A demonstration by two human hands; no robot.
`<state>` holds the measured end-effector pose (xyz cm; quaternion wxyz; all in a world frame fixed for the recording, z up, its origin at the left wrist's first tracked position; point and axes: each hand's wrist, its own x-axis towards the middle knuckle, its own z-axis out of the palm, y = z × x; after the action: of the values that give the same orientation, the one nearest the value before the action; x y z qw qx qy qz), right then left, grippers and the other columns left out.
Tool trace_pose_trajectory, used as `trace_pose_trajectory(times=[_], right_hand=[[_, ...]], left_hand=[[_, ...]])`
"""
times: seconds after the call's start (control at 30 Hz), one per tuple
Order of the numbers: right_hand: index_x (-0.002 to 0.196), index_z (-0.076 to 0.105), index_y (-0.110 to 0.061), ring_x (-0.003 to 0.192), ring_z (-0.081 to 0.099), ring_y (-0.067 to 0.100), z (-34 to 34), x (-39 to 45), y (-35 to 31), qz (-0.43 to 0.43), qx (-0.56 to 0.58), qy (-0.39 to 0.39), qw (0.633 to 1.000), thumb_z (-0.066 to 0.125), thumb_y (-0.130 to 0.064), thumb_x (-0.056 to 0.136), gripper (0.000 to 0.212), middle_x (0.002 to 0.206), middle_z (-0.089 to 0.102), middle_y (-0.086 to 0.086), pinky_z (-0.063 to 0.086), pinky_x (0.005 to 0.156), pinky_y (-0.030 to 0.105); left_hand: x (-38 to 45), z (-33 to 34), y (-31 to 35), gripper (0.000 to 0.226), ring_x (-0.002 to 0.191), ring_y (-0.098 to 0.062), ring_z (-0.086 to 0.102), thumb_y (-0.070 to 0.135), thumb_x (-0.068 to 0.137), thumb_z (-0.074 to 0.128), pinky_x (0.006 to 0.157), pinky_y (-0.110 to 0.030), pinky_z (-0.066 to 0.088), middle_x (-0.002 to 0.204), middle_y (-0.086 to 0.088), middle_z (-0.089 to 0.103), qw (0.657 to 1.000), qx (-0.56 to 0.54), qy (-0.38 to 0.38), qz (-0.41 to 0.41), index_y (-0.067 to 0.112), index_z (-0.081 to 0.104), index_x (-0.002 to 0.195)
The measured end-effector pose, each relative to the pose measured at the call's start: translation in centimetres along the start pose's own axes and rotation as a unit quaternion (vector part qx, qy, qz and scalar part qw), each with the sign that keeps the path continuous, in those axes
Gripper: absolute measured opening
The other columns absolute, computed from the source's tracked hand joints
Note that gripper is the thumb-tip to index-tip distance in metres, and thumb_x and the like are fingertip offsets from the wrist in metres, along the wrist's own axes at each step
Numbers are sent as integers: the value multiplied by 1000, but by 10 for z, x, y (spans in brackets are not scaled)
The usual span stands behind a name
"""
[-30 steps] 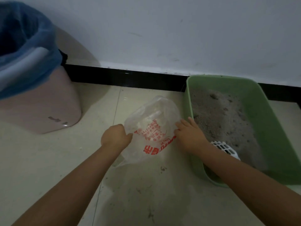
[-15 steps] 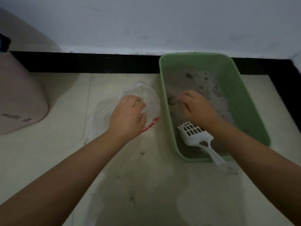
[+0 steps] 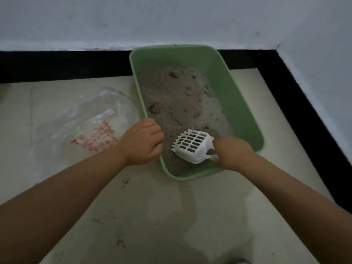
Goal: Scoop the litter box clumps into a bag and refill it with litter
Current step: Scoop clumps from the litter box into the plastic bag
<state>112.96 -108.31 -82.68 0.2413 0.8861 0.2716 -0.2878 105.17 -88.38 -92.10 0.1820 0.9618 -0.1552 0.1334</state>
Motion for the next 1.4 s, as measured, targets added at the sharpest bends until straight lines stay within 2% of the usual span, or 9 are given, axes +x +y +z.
trace_pose_trajectory(times=[0.17,0.23,0.3,0.33,0.63,0.9,1.0,1.23,1.4], right_hand=[[119,53,-7,110,58,27,-26,-12,29,55,-16,-13,998,46,-26,93,33,118,60,12,47,86,31],[107,58,-3,85,66,20,-34,-10,48,62,39,-35,997,42,-17,93,25,97,63,13,49,72,26],[76,54,-6,45,55,10,-35,-6,65,89,120,-33,988,37,-13,94,26,71,53,8,41,49,20],[67,46,-10,40,48,11,-33,-3,71,104,133,-28,985,35,-16,96,32,67,50,7,38,46,20],[57,43,-10,19,35,3,-11,13,80,77,142,-131,978,37,-21,97,42,19,39,-7,34,49,27],[57,39,-17,32,42,2,16,36,73,0,258,-70,964,39,-23,99,42,40,47,-5,33,41,10],[59,42,-14,44,44,10,21,51,51,-21,315,-40,948,38,-23,99,41,55,48,2,34,37,12],[57,33,-16,47,32,8,33,86,7,-49,353,74,932,35,-25,100,44,54,34,-1,21,44,21],[77,49,-10,54,37,9,36,91,7,-65,384,100,916,51,-24,94,22,61,42,0,24,47,18]], left_hand=[[6,7,-4,24,66,-20,28,22,70,41,66,-31,26,55,-10,48,999,14,41,13,7,51,54],[6,10,-5,24,66,-19,28,23,70,40,67,-30,27,55,-8,48,998,21,55,14,8,51,54],[6,13,-4,24,66,-18,28,23,70,40,69,-29,27,55,-7,48,997,21,71,14,9,50,53],[7,14,-4,24,66,-18,27,23,70,40,69,-29,27,54,-7,48,997,20,78,13,9,50,53],[6,18,0,26,68,-21,30,22,71,38,69,-32,28,57,-8,50,996,35,82,-9,7,52,55],[8,20,5,25,67,-20,29,21,68,37,67,-30,26,55,-9,47,994,38,98,-22,7,50,52],[9,20,5,27,68,-21,30,21,69,37,68,-31,27,55,-10,47,994,45,98,-25,6,51,52],[8,20,5,27,68,-20,30,22,71,37,68,-31,27,56,-11,46,996,35,83,-28,6,50,53],[7,18,6,26,68,-20,30,20,70,38,69,-30,27,57,-12,48,996,44,74,-35,4,51,54]])
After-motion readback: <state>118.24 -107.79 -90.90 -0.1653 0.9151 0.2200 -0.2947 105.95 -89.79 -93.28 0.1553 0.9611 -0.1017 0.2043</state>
